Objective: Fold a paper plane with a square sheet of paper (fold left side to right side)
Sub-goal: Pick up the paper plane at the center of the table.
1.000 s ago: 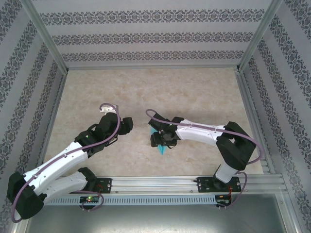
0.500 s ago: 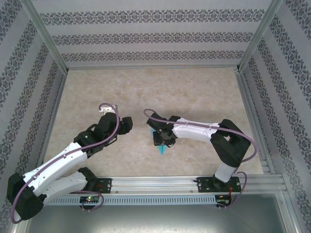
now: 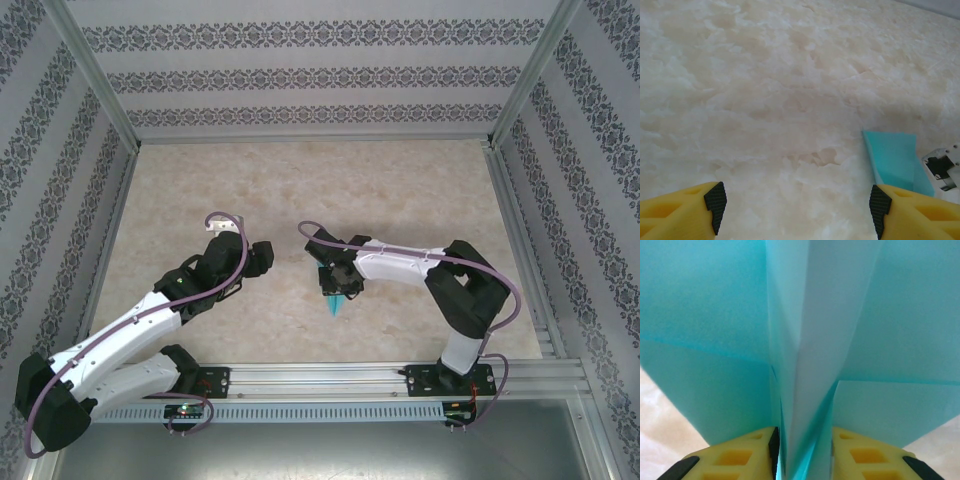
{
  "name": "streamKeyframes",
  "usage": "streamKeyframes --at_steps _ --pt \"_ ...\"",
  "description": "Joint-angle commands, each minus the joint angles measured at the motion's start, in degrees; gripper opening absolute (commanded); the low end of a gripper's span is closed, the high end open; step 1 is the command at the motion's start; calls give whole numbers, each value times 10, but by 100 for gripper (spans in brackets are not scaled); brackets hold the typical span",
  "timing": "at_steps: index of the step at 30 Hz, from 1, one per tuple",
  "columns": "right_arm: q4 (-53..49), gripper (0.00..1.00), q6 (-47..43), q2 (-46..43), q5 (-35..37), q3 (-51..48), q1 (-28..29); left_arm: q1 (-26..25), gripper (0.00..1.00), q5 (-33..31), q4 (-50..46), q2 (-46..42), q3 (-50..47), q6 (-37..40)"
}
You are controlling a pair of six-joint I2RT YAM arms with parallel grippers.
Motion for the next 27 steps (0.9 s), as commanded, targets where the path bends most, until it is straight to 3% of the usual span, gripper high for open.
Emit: streamKeyframes --at_steps 1,10,17,19,24,27 --pt "6 30 -5 15 -4 -4 -5 6 78 -13 3 0 9 5" --pt "-1 25 3 23 -22 -5 -16 5 79 -16 -4 -2 19 12" --pt "-20 7 -17 4 -16 16 -35 5 84 -31 -21 -19 33 30" --pt "-36 3 -33 1 -15 40 -49 5 86 -35 -24 -26 37 39" --pt "-75 3 -78 25 -11 119 -103 5 100 -41 -31 -38 44 63" --pt "-105 3 -106 65 -9 196 -137 5 100 -42 -30 -39 45 78"
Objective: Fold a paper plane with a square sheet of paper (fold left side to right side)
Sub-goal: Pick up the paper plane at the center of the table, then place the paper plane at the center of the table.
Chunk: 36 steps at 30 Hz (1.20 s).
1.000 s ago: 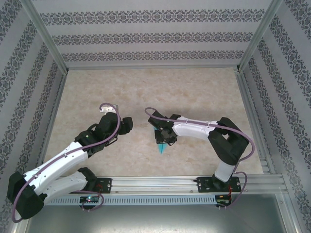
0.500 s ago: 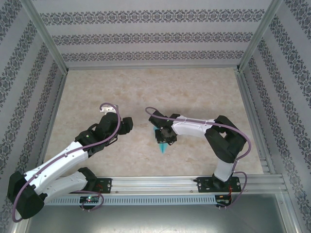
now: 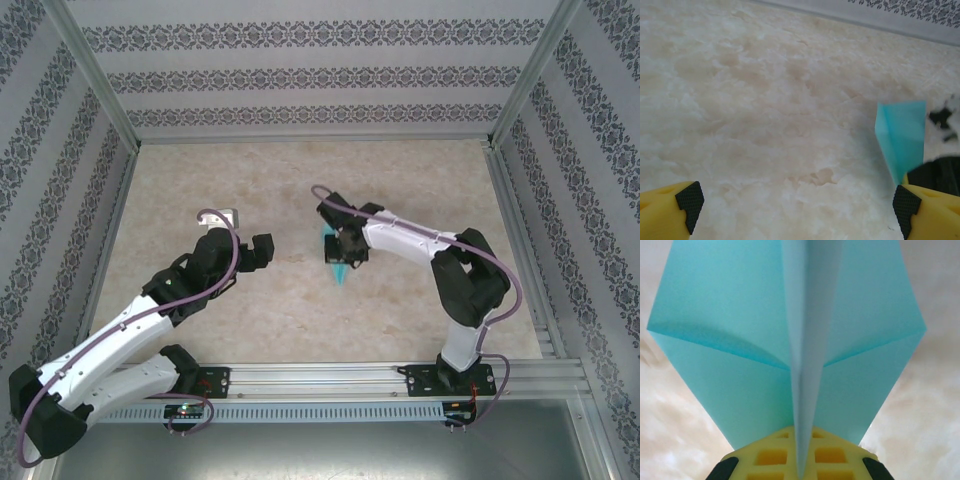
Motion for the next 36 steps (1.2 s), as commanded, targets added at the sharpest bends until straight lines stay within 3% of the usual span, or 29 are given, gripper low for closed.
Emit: streamKeyframes --at_steps 1,8,17,36 --pt "-54 3 -54 50 13 85 -35 5 100 -12 -16 -4 14 37" --pt "-135 3 -108 176 41 287 -89 5 100 4 -24 15 26 57" --pt "-196 3 -143 308 17 456 -125 5 100 24 -22 37 30 51" --pt "-228 11 -154 375 5 508 -132 4 100 39 -19 68 33 42"
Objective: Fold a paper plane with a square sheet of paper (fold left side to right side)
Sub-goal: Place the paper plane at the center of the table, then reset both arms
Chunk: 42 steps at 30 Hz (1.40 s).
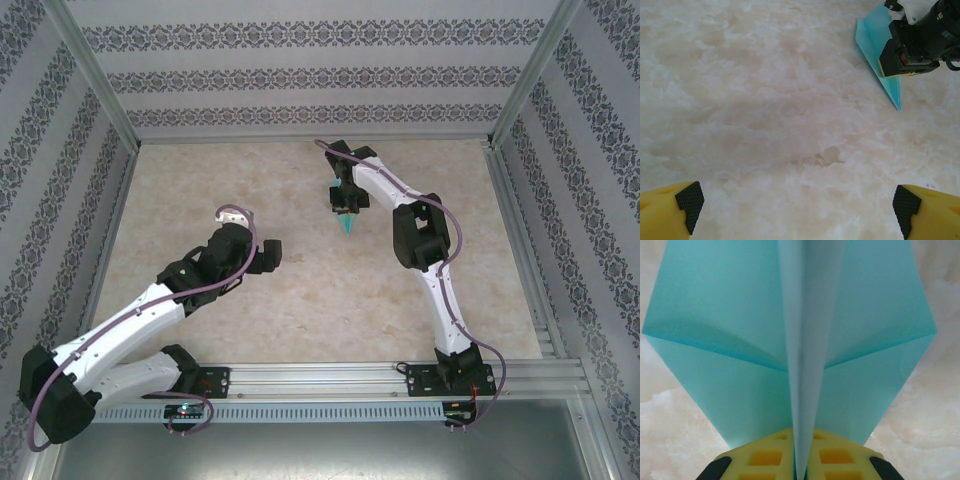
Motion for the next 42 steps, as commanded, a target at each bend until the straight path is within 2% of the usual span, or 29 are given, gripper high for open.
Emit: streamKeyframes --at_steps 1,15,23,26,29,31,33,38,40,42 --pt "-19 12 -7 10 -9 13 -2 5 100 3 -9 2 19 0" --pt "-46 30 -18 -40 40 1 18 9 100 0 -46 33 59 -22" --pt "-37 41 -12 -145 64 -77 31 52 100 33 -45 24 61 -46" --pt "-9 43 -11 -220 68 -140 37 93 100 49 -35 18 57 -52" --pt "55 52 -11 -327 69 -245 36 149 100 53 -16 14 50 -50" --pt "105 58 -12 -410 71 -324 30 182 100 27 -5 13 46 -46" --pt "150 65 -16 -500 82 -406 19 203 100 -25 21 11 39 -32" --pt "268 89 -37 -691 122 -590 -35 211 100 -160 123 10 6 43" --pt "317 98 -44 -753 138 -658 -63 210 100 -176 179 16 -15 96" --pt "382 98 -56 -809 148 -734 -102 211 100 -178 230 28 -37 159"
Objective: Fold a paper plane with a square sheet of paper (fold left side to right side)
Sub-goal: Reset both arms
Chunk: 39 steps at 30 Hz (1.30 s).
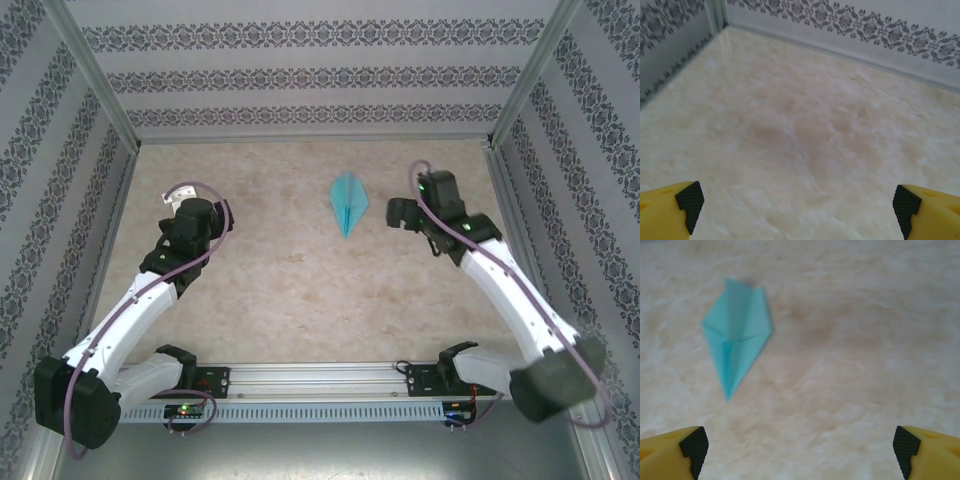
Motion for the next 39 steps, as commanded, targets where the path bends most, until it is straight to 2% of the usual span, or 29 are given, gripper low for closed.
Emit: streamKeyframes --at_steps 1,5,8,12,16,20,22,25,27,29,30,39 --pt "147 98 -28 -61 36 -106 -51 5 100 -63 120 17 -31 120" --pt "384 98 -95 -115 41 -281 -110 11 100 -88 196 54 -67 182" --pt "550 98 -116 -97 57 -373 -123 20 100 -80 253 89 -93 214" --pt "565 98 -122 9 57 -351 -135 30 100 -55 326 140 -123 241" --pt "654 98 -140 98 22 -350 -134 48 100 -19 398 183 -152 247" --pt "696 98 -183 135 -9 -336 -133 77 100 43 492 230 -182 254" --pt "747 98 -196 158 -22 -347 -134 90 100 79 501 235 -180 257" --pt "844 98 -190 208 -46 -370 -143 124 100 138 584 277 -204 236" --pt "876 98 -178 225 -46 -380 -152 156 100 191 585 281 -209 213" --pt "864 98 -173 225 -52 -374 -158 166 100 206 638 307 -224 211" --pt "837 98 -175 216 -56 -367 -159 166 100 214 602 295 -219 209" --pt "846 98 -180 217 -57 -371 -158 167 100 225 603 299 -213 216"
